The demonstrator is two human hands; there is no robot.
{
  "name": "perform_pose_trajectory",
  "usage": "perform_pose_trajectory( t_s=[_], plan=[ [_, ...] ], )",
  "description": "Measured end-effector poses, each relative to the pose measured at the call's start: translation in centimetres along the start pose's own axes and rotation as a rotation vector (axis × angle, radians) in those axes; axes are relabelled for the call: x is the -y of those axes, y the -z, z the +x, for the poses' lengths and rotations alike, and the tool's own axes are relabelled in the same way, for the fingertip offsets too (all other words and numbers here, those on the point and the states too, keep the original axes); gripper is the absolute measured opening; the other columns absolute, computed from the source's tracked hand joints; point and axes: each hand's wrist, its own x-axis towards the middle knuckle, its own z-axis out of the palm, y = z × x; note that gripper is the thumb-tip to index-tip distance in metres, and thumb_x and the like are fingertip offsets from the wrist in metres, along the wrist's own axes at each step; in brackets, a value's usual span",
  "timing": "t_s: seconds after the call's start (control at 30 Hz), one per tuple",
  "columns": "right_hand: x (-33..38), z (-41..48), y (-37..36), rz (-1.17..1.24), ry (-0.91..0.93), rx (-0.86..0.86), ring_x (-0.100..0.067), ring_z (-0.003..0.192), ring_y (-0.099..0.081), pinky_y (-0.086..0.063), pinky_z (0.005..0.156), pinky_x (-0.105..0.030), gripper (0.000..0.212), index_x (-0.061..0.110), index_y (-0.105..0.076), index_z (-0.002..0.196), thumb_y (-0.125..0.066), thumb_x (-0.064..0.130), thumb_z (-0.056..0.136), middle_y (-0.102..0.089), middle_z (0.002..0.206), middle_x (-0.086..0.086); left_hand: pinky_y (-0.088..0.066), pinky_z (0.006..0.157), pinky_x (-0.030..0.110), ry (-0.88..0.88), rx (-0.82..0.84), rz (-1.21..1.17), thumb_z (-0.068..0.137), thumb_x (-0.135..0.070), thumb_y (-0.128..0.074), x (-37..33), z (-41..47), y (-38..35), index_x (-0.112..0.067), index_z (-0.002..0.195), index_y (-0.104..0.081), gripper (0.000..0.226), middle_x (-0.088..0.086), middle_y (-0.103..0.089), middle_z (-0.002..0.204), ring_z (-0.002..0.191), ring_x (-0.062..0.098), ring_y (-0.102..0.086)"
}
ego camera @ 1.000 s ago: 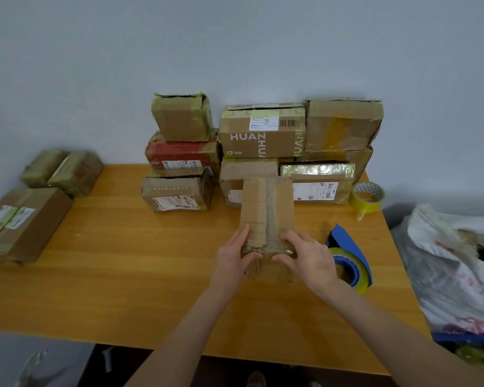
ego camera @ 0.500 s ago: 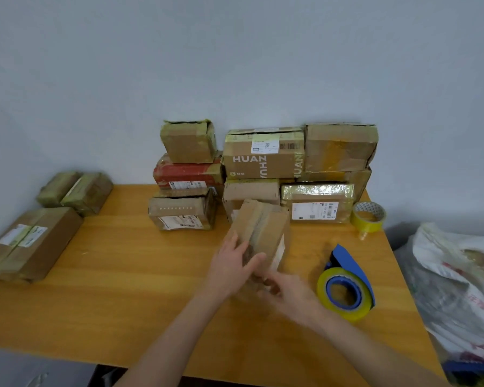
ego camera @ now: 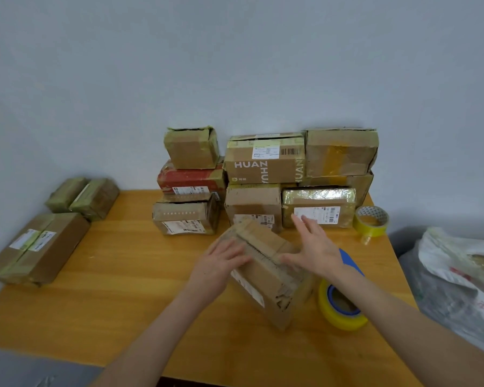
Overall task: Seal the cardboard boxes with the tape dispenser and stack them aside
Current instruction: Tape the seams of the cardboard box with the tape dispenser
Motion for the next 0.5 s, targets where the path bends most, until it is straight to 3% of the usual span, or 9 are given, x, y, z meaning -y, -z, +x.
perform_pose_trajectory(
  t_s=[0.03, 0.1, 0.17, 0.2, 0.27, 0.37, 0.5],
  plan=[
    [-0.1, 0.3, -0.2, 0.018, -0.018, 0.09, -0.023, 0.138, -0.035, -0.043, 0.105, -0.042, 0.104, 0.031, -0.013, 0.154, -0.067, 0.068, 0.074, -0.035, 0.152, -0.001, -0.021, 0.118, 0.048, 0.154, -0.096, -0.047, 0.087, -0.002, -0.062, -0.5, 0.1, -0.2, -0.025, 0.138, -0.05, 0.057, 0.002, -0.039, 0.15, 0.142, 0.023, -0.032],
    [-0.3, 0.1, -1.0, -0.002, -0.045, 0.192, -0.018, 0.103, -0.06, -0.055, 0.08, -0.036, 0.081, 0.028, -0.037, 0.143, -0.056, 0.073, 0.079, -0.061, 0.118, 0.001, -0.022, 0.118, 0.045, 0.577, -0.15, -0.28, 0.093, -0.019, -0.059, -2.1, 0.2, -0.6, -0.016, 0.151, -0.027, 0.066, 0.007, -0.02, 0.158, 0.146, 0.024, -0.019],
    [-0.7, -0.8, -2.3, -0.075, -0.05, 0.117, -0.01, 0.071, -0.058, -0.049, 0.055, -0.027, 0.066, 0.023, -0.048, 0.125, -0.04, 0.075, 0.085, -0.061, 0.085, 0.007, -0.032, 0.111, 0.036, 0.844, -0.059, -0.737, 0.091, -0.029, -0.062, -4.4, 0.4, -1.0, -0.016, 0.153, -0.01, 0.082, 0.003, -0.022, 0.157, 0.144, 0.024, -0.023],
    [-0.7, -1.5, -2.8, -0.108, -0.051, 0.062, -0.009, 0.064, -0.056, -0.048, 0.05, -0.026, 0.062, 0.021, -0.049, 0.119, -0.035, 0.074, 0.088, -0.058, 0.077, 0.008, -0.042, 0.103, 0.03, 0.859, -0.009, -0.928, 0.089, -0.028, -0.065, -5.4, 0.5, -1.3, -0.02, 0.152, -0.008, 0.085, -0.002, -0.033, 0.151, 0.14, 0.023, -0.033],
    [-0.5, -2.4, -3.6, -0.091, -0.089, -0.025, -0.014, 0.067, -0.06, -0.054, 0.057, -0.031, 0.055, 0.018, -0.049, 0.112, -0.031, 0.066, 0.094, -0.057, 0.076, 0.007, -0.049, 0.094, 0.027, 0.805, 0.092, -1.004, 0.087, -0.023, -0.068, -6.8, 1.3, -2.0, -0.022, 0.152, 0.002, 0.096, -0.005, -0.042, 0.143, 0.132, 0.019, -0.044],
    [0.0, -3.0, -3.9, -0.013, -0.197, -0.091, -0.024, 0.078, -0.064, -0.053, 0.062, -0.036, 0.043, 0.017, -0.041, 0.103, -0.034, 0.059, 0.097, -0.061, 0.087, -0.001, -0.037, 0.111, 0.037, 0.715, 0.18, -0.904, 0.089, -0.029, -0.066, -7.2, 3.2, -2.5, -0.017, 0.15, 0.022, 0.108, 0.002, -0.021, 0.157, 0.139, 0.018, -0.031],
    [0.9, -3.0, -4.0, -0.015, -0.307, -0.104, -0.029, 0.09, -0.065, -0.041, 0.059, -0.033, 0.044, 0.014, -0.041, 0.109, -0.038, 0.057, 0.097, -0.065, 0.102, -0.008, -0.022, 0.118, 0.04, 0.584, 0.241, -0.84, 0.089, -0.04, -0.063, -6.5, 4.7, -2.9, -0.016, 0.15, 0.02, 0.105, 0.003, -0.001, 0.161, 0.146, 0.018, -0.013]
  ],
)
